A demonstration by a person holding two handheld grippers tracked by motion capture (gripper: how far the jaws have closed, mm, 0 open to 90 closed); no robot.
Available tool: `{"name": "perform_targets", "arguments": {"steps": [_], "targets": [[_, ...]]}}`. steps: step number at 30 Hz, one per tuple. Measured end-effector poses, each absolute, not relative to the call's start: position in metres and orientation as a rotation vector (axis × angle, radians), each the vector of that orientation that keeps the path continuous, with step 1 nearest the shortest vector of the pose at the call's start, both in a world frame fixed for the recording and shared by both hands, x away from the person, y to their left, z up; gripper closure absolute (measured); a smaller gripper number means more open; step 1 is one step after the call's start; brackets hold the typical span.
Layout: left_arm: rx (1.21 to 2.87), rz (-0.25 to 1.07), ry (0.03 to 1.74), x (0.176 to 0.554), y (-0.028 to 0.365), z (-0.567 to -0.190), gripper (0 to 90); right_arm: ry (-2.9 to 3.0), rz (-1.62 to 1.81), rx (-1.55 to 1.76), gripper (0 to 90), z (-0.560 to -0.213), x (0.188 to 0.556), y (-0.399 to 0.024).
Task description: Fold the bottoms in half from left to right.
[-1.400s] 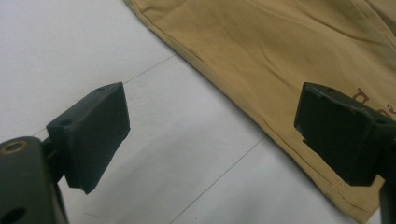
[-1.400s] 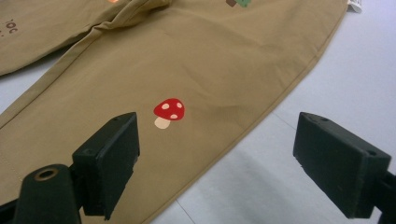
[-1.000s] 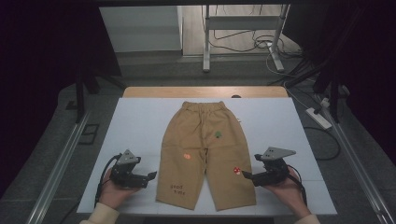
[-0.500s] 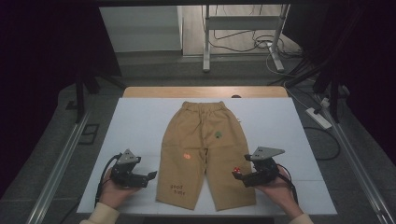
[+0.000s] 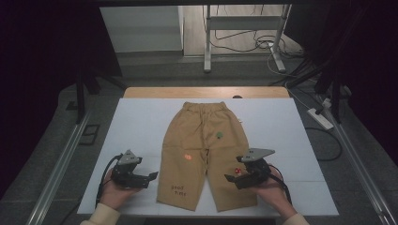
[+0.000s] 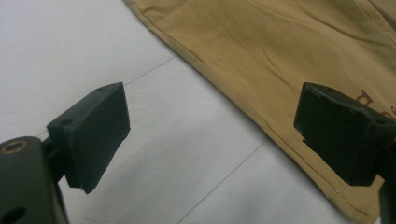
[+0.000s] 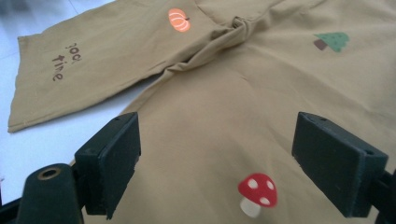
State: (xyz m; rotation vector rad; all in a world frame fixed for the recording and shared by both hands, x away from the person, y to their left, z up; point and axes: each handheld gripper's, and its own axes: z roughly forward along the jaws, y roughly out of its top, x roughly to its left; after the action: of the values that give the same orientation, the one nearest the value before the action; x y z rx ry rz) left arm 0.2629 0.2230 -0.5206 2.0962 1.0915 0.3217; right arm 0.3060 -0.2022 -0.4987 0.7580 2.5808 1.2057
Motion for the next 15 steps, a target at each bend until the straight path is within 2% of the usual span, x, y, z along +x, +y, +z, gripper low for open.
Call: {"name": "perform_targets", "arguments": {"steps": [15], "targets": [[2.093, 0.322, 1.095, 0.264, 0.224, -0.520, 10.5, 2.630, 1.228, 0.695, 15.8, -0.500, 0.303, -0.173]]}}
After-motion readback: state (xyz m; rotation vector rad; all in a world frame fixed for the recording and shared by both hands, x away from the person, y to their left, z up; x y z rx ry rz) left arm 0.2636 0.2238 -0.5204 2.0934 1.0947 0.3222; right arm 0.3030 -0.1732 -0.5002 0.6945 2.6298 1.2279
